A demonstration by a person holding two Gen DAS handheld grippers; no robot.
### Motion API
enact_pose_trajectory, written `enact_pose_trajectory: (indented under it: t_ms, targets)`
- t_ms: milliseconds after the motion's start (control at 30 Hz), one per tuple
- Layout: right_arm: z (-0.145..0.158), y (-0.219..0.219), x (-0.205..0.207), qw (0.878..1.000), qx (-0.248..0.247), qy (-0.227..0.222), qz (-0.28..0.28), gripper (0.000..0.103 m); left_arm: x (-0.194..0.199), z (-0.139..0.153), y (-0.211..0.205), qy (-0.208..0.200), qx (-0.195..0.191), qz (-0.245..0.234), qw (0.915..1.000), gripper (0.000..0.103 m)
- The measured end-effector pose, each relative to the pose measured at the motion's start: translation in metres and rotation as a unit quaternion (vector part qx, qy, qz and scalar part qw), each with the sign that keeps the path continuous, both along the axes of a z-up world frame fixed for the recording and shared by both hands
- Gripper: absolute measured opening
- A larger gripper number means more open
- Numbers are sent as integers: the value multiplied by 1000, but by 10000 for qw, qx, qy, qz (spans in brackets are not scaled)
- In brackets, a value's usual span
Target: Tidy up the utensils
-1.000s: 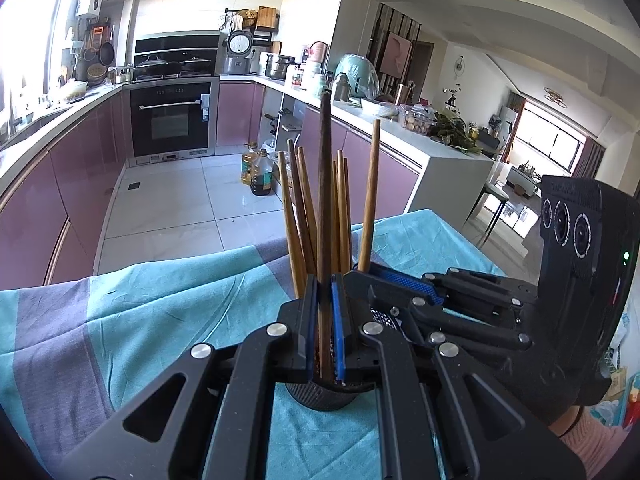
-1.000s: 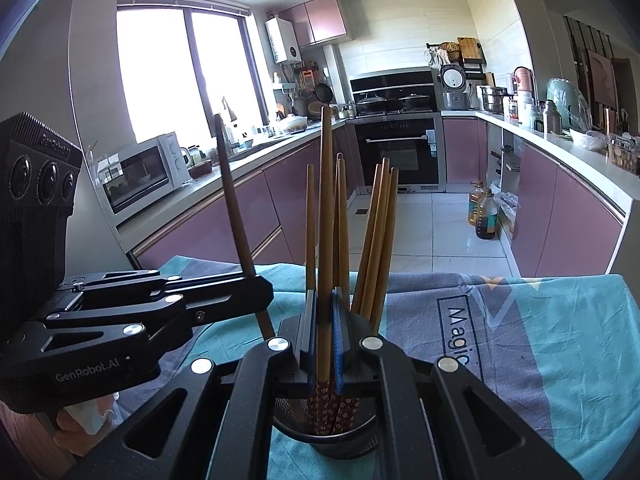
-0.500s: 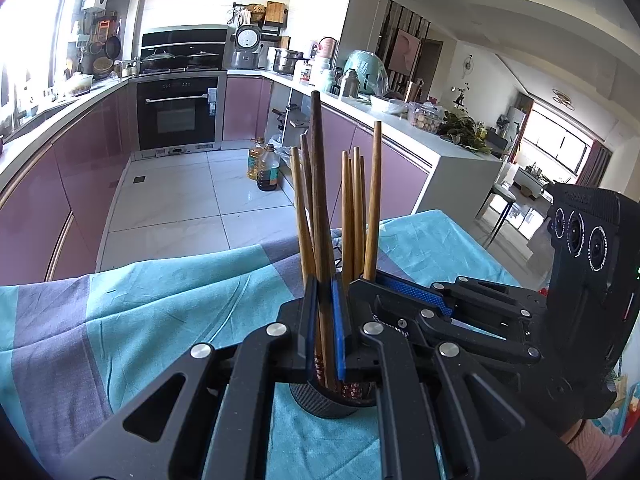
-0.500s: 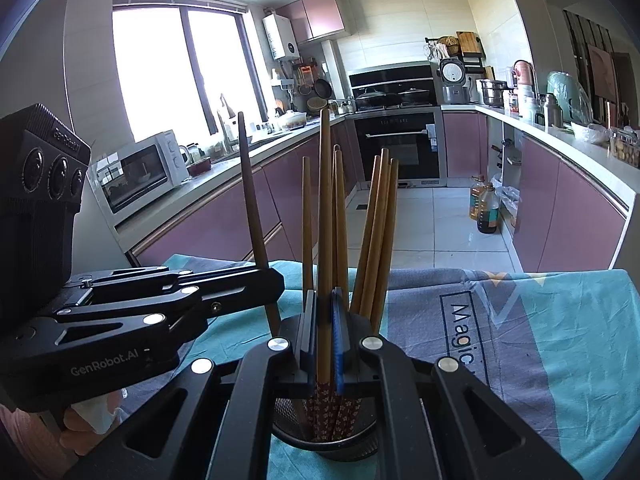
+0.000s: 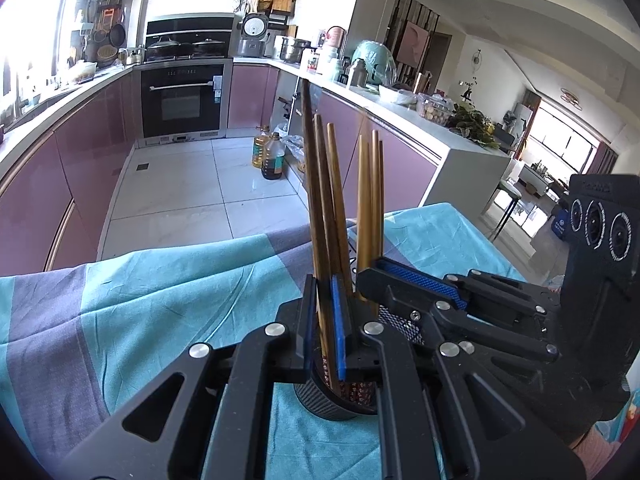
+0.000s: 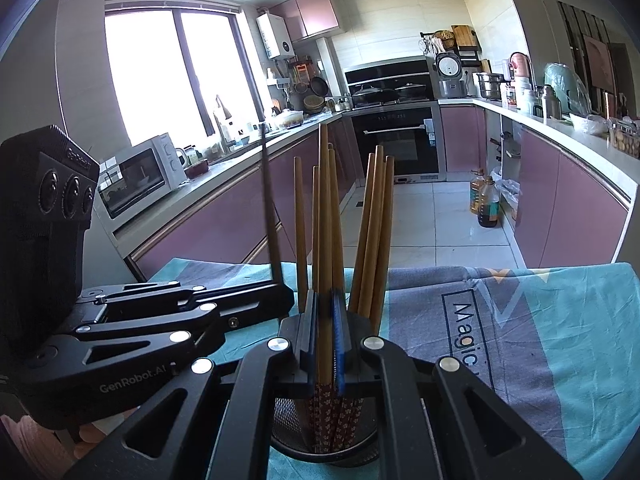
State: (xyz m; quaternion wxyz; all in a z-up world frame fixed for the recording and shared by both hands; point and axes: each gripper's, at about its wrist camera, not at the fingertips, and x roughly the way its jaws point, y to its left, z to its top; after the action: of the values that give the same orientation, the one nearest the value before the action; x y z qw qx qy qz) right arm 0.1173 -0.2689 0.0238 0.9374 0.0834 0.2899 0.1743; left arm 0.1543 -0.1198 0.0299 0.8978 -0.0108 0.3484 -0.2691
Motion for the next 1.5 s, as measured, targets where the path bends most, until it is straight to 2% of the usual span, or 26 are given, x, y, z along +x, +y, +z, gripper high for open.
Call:
enact_pose_trajectory:
  t_ms: [300, 367, 400, 467, 500, 600, 633, 667, 700, 733, 833, 900, 1067, 1267, 1500]
  targets:
    - [1, -1, -2, 10000, 27, -24, -35, 10, 3, -4, -2, -3, 7, 33, 10000, 10]
    - [2, -1, -5, 9999, 25, -80, -55, 20, 0, -4, 3, -89, -17, 122, 9999, 19]
    - [2, -2, -7, 9999, 23, -112, -56, 28, -3, -4, 6, -171, -28, 181, 9997, 23]
    - [3, -3, -15, 9996, -16, -248, -111, 41, -12, -3, 16, -346, -66, 335, 9988, 46]
    - [3, -3, -18, 9994, -40, -300, -138, 50, -17, -3, 22, -426, -85, 451, 9980, 50]
    - [2, -3, -30, 9986, -167, -443, -240, 62, -36, -3, 43, -805, -30, 890, 9928, 65]
    - [1, -2, -32, 9984, -195, -467, -266, 67, -40, -2, 49, -879, -31, 999, 9911, 74]
    - [0, -2, -35, 9979, -241, -513, -298, 70, -45, -2, 56, -941, -50, 1140, 9890, 80]
    - [-2, 0, -40, 9973, -312, -576, -332, 77, -50, -3, 63, -994, -56, 1278, 9868, 82]
    - [-4, 3, -44, 9966, -377, -630, -368, 83, -54, -2, 68, -1042, -52, 1361, 9852, 88]
    - [-9, 10, -57, 9946, -558, -748, -454, 92, -71, -2, 84, -1307, -21, 1784, 9752, 97]
    - [-12, 13, -66, 9931, -618, -846, -519, 96, -79, -2, 93, -1409, 7, 1914, 9713, 97]
    - [-11, 19, -88, 9892, -755, -1069, -660, 96, -105, -10, 110, -1611, 199, 2258, 9605, 97]
    - [-9, 26, -103, 9859, -835, -1264, -714, 96, -132, -10, 122, -1818, 245, 2442, 9522, 97]
    - [-7, 34, -108, 9845, -857, -1350, -716, 96, -147, -9, 123, -1976, 352, 2530, 9464, 97]
